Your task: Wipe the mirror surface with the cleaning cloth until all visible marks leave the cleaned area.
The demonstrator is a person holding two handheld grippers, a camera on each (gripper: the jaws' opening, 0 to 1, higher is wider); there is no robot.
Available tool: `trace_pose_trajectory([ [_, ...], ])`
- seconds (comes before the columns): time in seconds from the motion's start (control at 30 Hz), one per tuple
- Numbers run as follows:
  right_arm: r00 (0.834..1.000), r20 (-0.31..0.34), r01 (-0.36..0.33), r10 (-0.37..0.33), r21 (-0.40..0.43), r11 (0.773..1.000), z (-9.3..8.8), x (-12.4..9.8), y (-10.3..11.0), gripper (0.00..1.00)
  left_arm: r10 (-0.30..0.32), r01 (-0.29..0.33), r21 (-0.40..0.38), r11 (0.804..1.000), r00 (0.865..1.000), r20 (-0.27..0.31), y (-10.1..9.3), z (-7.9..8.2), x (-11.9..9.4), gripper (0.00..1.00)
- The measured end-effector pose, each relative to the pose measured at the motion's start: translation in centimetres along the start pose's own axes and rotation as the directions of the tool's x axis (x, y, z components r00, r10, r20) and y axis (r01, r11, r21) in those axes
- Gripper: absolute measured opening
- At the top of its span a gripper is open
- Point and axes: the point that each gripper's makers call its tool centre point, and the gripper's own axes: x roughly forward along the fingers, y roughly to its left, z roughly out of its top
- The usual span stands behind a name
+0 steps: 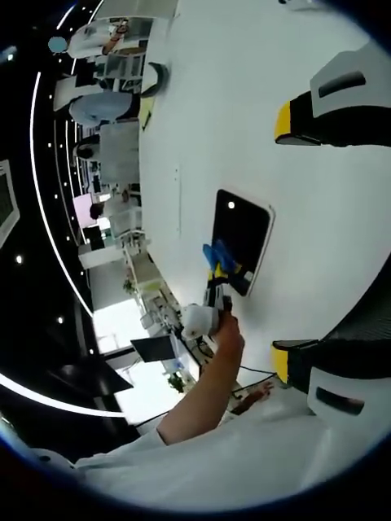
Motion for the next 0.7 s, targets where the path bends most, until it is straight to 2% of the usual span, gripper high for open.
trace_pose_trajectory([
  [0.7, 1.000, 0.008, -0.008, 0.008, -0.007, 1.000, 0.1, 0.2, 0.2, 0.99, 0.002, -0.002, -0.008, 1.000, 1.000, 0.006, -0.3, -0.7, -1.2, 0.06],
])
